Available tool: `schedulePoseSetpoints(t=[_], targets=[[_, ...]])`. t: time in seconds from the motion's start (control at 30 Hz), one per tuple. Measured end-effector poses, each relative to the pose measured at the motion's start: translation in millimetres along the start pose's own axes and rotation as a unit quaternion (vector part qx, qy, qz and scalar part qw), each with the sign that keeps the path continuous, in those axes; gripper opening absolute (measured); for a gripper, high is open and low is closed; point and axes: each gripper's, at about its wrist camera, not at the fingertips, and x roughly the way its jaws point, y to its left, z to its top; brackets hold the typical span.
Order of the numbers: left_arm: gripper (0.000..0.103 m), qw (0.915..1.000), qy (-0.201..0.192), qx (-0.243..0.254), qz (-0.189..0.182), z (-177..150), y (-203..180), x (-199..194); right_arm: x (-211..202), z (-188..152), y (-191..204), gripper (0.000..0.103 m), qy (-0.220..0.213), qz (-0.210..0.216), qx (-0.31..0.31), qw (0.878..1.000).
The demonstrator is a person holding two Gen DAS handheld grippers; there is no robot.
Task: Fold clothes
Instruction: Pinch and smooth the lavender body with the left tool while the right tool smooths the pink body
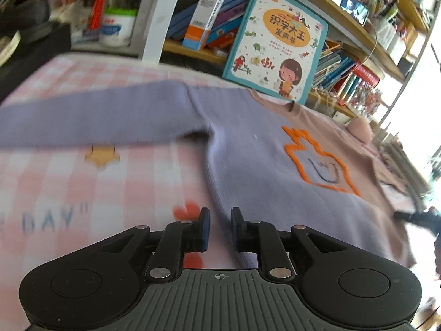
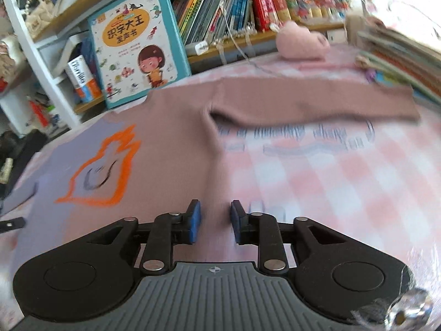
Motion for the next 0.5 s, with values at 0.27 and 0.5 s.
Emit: schedulePoseSetpoints(t=[0.27, 0.5], targets=[[0.033, 0.9995, 0.015, -0.005, -0.029, -27.2, -25.5, -17.8, -39.6, -35.8, 10.8, 0.025, 0.017, 0.000, 0.000, 1.000], [0.003, 0.9989, -0.020, -0.001, -0.042, -18.0, -25.6, -42.2, -55.4, -33.8, 21.9, 0.009, -0.022, 0.005, -0.029, 0.999]])
